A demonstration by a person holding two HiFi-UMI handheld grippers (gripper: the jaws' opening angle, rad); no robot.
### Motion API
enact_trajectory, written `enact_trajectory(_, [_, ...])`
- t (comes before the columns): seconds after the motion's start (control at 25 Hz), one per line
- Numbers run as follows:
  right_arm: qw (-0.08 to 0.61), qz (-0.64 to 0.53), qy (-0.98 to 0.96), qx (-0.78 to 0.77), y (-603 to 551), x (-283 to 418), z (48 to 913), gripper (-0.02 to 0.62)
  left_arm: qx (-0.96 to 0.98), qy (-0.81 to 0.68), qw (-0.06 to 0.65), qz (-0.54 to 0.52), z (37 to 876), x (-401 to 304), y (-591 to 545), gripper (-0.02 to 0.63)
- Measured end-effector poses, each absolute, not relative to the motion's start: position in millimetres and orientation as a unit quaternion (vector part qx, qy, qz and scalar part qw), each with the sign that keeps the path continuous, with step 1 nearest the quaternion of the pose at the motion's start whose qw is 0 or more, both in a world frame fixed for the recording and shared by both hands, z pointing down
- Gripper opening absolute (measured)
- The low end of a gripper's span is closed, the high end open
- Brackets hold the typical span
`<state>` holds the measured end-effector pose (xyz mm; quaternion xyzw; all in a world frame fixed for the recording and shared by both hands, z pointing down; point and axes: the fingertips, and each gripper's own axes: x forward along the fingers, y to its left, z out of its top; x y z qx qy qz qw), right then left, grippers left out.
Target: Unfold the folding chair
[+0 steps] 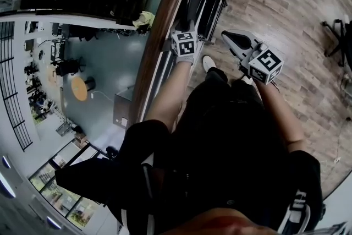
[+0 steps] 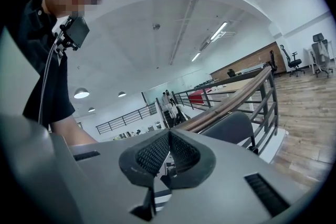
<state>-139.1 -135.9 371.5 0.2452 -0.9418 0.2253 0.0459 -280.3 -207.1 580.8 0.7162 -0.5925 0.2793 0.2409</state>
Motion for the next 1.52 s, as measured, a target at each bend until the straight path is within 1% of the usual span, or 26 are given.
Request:
enact_trajectory(0.2, [0.075,0.271,-0.918,0.278,-155,-137,409,0.008,0.726,-0.576,0.244,0.287,580,-267,-199,0.147])
enact_trajectory(0.48, [0.121,0.408,-0.834,0.351,-192,-120,525,0.014,0.744,-0.544,0.254,0.292,566,-240,-192,0.141])
enact_trajectory(0.52, [0.129,0.426,-0.818,0.365,-196,-117,543,0.036,0.747,-0.540,0.255,0.293,566,-236,-191,0.140])
enact_trajectory(0.6, [0.145,0.460,-0.784,0.392,-202,-115,578,0.119,0.753,-0.530,0.257,0.293,564,-228,-186,0.138])
enact_trajectory(0.76, [0.172,0.508,-0.723,0.436,-212,-121,647,0.176,0.768,-0.508,0.255,0.296,561,-215,-178,0.132])
enact_trajectory(0.84, [0.182,0.527,-0.693,0.457,-217,-114,683,0.216,0.773,-0.503,0.252,0.294,564,-204,-179,0.130])
enact_trajectory(1.0, [0.181,0.566,-0.639,0.489,-217,-105,728,0.259,0.781,-0.492,0.252,0.292,565,-193,-176,0.126])
enact_trajectory(1.16, [0.176,0.571,-0.628,0.499,-220,-110,744,0.268,0.786,-0.482,0.255,0.292,568,-188,-172,0.124])
enact_trajectory(1.36, [0.190,0.581,-0.618,0.494,-218,-139,749,0.270,0.797,-0.456,0.260,0.299,565,-182,-168,0.120])
enact_trajectory(1.52, [0.191,0.582,-0.613,0.499,-224,-137,767,0.267,0.805,-0.443,0.258,0.299,564,-171,-165,0.117])
